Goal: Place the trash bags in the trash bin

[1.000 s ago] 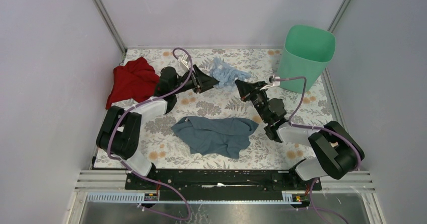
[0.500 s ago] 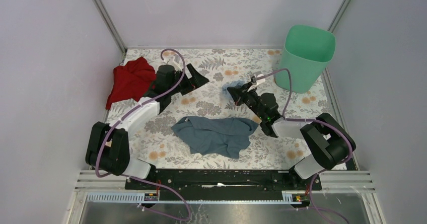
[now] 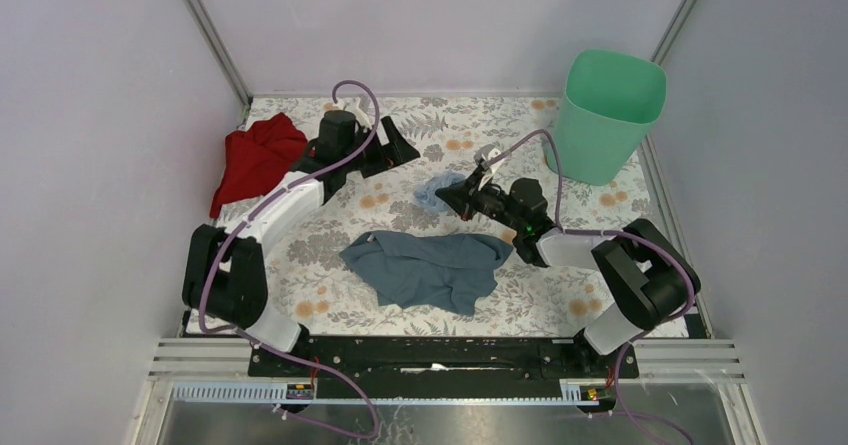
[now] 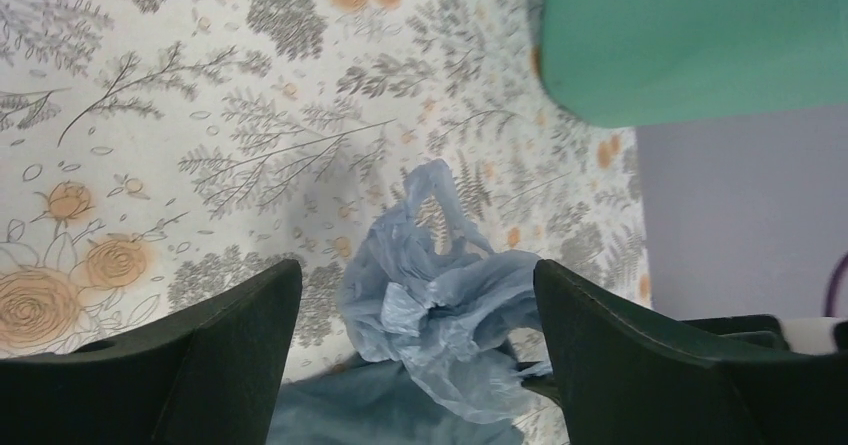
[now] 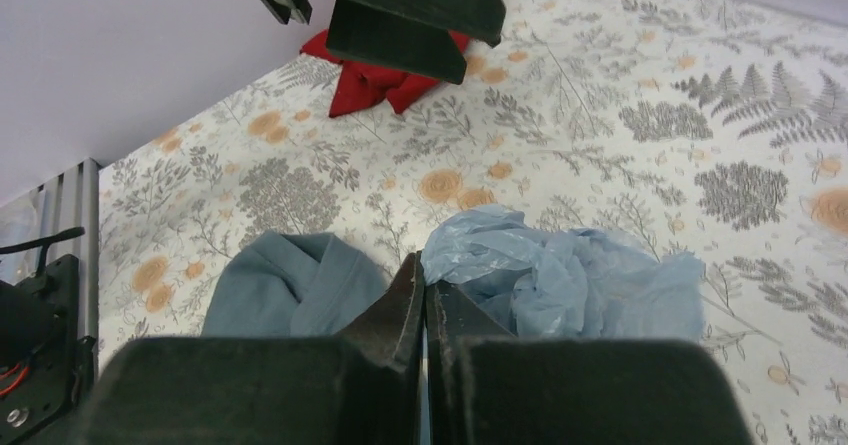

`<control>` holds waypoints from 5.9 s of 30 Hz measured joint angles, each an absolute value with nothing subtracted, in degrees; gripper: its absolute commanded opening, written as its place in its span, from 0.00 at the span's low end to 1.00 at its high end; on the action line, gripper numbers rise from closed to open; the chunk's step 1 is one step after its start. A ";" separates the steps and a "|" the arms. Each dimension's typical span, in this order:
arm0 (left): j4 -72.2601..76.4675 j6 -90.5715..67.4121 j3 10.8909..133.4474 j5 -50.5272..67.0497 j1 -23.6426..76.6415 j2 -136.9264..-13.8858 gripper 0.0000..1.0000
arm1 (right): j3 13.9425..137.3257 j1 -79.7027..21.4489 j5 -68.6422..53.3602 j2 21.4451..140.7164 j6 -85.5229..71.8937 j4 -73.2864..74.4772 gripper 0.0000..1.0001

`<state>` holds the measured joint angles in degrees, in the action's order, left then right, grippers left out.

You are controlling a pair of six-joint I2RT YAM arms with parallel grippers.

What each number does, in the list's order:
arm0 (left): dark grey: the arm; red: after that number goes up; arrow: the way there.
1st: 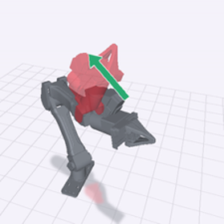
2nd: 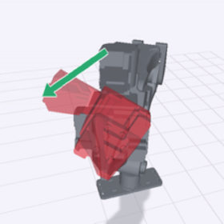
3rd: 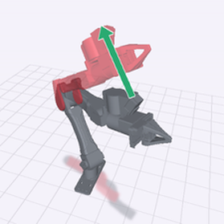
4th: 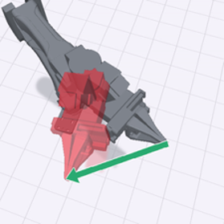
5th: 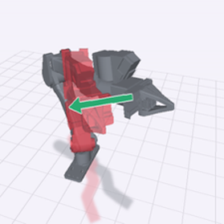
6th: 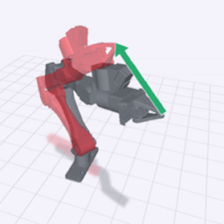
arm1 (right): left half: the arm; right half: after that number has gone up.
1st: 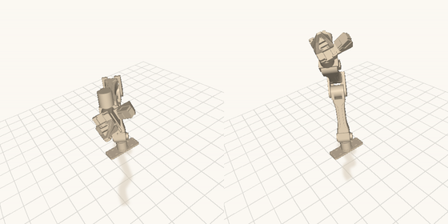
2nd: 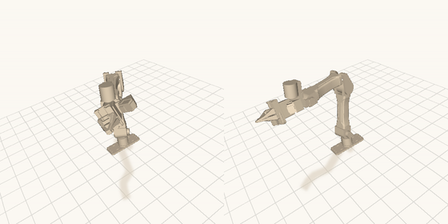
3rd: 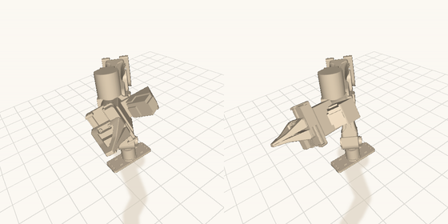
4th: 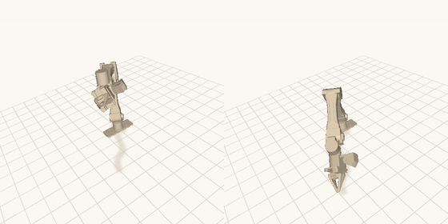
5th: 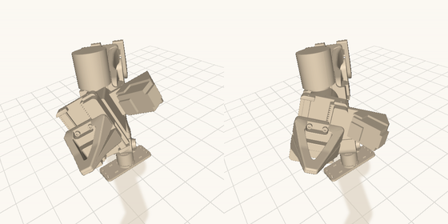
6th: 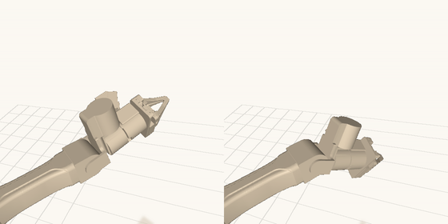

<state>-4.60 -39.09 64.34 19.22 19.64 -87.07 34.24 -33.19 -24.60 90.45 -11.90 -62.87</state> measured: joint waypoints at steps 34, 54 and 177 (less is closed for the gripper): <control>-1.98 -37.54 64.36 8.56 35.14 -99.50 0.70 | 25.80 -28.05 -5.45 83.99 -46.54 -30.28 0.00; -8.01 -35.29 68.29 -1.15 39.70 -102.59 0.50 | 24.58 -28.36 -5.41 83.61 -45.82 -30.63 0.00; -5.43 -41.28 37.15 22.52 0.27 -74.87 0.53 | 64.77 -17.34 -11.77 88.20 -15.88 20.29 0.00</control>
